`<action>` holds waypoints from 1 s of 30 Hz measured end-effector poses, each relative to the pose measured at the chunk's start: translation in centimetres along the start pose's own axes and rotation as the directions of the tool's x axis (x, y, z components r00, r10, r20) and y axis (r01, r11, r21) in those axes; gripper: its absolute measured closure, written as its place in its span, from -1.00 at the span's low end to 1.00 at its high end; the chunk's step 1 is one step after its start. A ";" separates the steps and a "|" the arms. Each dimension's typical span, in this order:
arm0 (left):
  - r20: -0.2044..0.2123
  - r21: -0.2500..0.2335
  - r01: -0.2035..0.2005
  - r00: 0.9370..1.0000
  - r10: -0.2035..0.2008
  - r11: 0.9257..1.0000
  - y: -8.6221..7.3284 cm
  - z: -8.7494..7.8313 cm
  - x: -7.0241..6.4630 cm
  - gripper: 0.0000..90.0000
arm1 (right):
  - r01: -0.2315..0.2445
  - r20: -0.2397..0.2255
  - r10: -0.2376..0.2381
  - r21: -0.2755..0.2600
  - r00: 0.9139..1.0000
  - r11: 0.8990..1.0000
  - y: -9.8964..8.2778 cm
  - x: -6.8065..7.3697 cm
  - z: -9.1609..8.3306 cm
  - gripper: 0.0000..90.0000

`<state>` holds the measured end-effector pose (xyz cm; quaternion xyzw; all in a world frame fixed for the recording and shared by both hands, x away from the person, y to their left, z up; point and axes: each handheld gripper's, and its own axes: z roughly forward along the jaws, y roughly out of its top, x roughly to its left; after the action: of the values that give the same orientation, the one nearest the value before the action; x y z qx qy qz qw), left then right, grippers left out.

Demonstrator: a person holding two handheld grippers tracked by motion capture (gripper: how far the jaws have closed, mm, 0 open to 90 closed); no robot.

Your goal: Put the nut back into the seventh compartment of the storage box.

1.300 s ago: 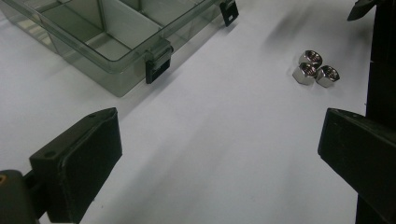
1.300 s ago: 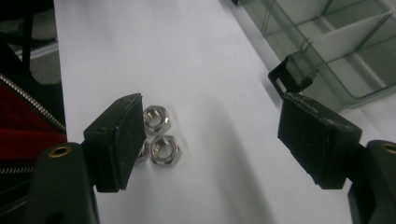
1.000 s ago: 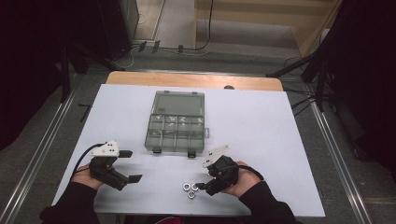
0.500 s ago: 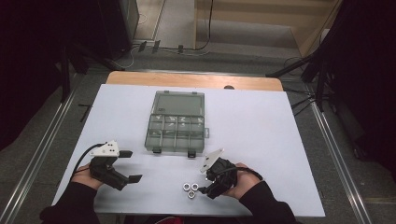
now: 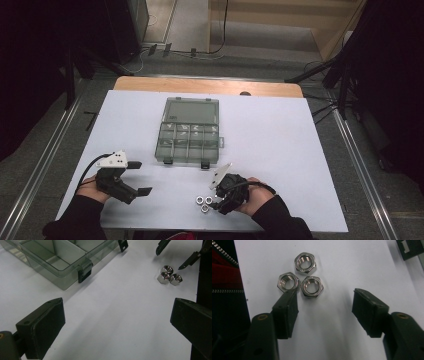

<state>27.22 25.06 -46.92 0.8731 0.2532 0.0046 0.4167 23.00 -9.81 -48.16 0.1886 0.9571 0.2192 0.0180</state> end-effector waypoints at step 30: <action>0.002 0.001 0.001 1.000 -0.001 1.000 0.0 0.0 0.0 -1.00 | 0.103 -0.007 -0.103 0.016 0.995 0.995 1.0 0.4 1.0 0.58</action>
<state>27.21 25.00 -46.93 0.8733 0.2530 0.0035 0.4164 23.13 -8.38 -48.61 0.1383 0.9674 0.2108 0.0250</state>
